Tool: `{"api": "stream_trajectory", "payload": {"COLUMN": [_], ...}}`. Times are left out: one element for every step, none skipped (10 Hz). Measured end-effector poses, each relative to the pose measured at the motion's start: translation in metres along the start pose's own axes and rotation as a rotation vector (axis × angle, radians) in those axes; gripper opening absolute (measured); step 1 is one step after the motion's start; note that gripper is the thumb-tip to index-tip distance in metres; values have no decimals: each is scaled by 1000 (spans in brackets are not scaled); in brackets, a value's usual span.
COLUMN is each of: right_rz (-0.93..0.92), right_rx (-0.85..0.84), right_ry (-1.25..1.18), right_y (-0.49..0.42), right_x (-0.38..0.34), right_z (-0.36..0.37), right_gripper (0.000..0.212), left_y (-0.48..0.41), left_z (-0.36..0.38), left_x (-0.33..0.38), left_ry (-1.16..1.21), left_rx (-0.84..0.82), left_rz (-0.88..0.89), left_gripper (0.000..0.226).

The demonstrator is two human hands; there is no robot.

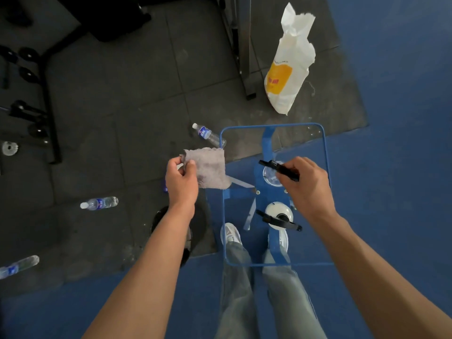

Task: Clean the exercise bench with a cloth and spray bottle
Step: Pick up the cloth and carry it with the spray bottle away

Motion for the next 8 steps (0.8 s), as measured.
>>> {"api": "stream_trajectory", "payload": {"right_rz": [1, -5, -11, -1, 11, 55, 128, 73], "right_rx": [-26, -34, -42, -46, -55, -101, -118, 11], "right_ry": [27, 43, 67, 104, 101, 88, 98, -20], "right_y": [-5, -9, -16, -22, -24, -21, -15, -8], "right_x": [0, -4, -7, -11, -13, -13, -17, -47], "right_z": [12, 20, 27, 32, 33, 33, 29, -1], "right_gripper": [6, 6, 11, 15, 16, 28, 52, 58], "left_y": [-23, -38, -48, -52, -50, -41, -34, -21], "left_z": [1, 4, 9, 11, 12, 11, 9, 2], "left_x": [-11, -19, -28, -36, -41, -42, -43, -48], "left_ry": [-7, -38, -71, -75, -57, -88, -125, -178], "left_rx": [-5, -24, -64, -111, -148, -205, -264, -281], "left_rz": [-71, -122, -186, -239, -233, -190, -147, -79], "left_gripper": [22, 23, 14, 14, 25, 28, 32, 32]}}
Point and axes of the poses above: each hand's wrist, its own y-axis away from the middle knuckle, its own z-axis out of the palm, x = y × z, the point moved 4 cm from there along -y, towards the middle knuckle, and after that the axes turned 9 degrees about x, right-handed, at the moved point
